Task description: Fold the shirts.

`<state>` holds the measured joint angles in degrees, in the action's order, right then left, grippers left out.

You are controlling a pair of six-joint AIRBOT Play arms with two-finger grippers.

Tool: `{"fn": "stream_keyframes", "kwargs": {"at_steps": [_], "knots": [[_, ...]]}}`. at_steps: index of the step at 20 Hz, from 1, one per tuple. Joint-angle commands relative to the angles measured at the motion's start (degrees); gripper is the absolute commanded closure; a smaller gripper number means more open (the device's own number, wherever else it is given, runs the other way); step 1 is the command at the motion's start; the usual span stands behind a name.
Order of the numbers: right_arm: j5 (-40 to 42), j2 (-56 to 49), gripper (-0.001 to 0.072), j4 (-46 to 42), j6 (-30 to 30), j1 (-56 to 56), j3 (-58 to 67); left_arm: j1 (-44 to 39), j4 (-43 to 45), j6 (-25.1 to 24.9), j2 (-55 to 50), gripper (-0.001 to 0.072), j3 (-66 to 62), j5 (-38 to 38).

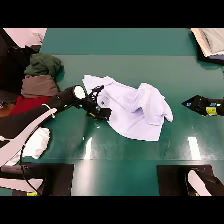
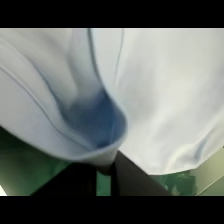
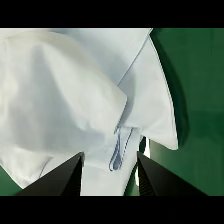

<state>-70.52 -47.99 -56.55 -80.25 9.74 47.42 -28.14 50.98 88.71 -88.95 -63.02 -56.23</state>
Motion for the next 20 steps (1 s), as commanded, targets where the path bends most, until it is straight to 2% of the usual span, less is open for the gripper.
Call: {"fn": "stream_keyframes", "kwargs": {"at_steps": [1, 6, 9, 13, 18, 20], "knots": [[-0.4, 0.1, 0.0332, 0.0, 0.0, 0.0, 0.0, 2.3, 0.1, 1.3, 0.3, 0.0683, -1.1, 0.3], [-1.9, 0.1, 0.0332, 0.4, -0.1, 0.0, -0.8, 15.4, 8.5, 0.8, 9.5, 0.0684, -4.2, -4.3], [0.3, -2.5, 0.0332, 8.0, 0.8, 0.0, -5.4, 20.7, 9.6, -3.3, 15.0, 0.0683, -4.2, -6.8], [5.9, -12.9, 0.0332, 19.1, 8.6, -5.6, -8.9, 21.2, 10.4, -4.1, 15.5, 0.0683, -3.6, -9.9], [10.8, -26.8, 0.0336, 19.7, 10.0, -20.7, -1.2, 21.2, 10.4, -4.1, 15.5, 0.0683, -3.5, -10.5], [12.6, -31.7, 0.0398, 17.9, 9.9, -24.2, 3.8, 21.2, 10.4, -4.1, 15.5, 0.0683, -3.5, -10.9]]}}
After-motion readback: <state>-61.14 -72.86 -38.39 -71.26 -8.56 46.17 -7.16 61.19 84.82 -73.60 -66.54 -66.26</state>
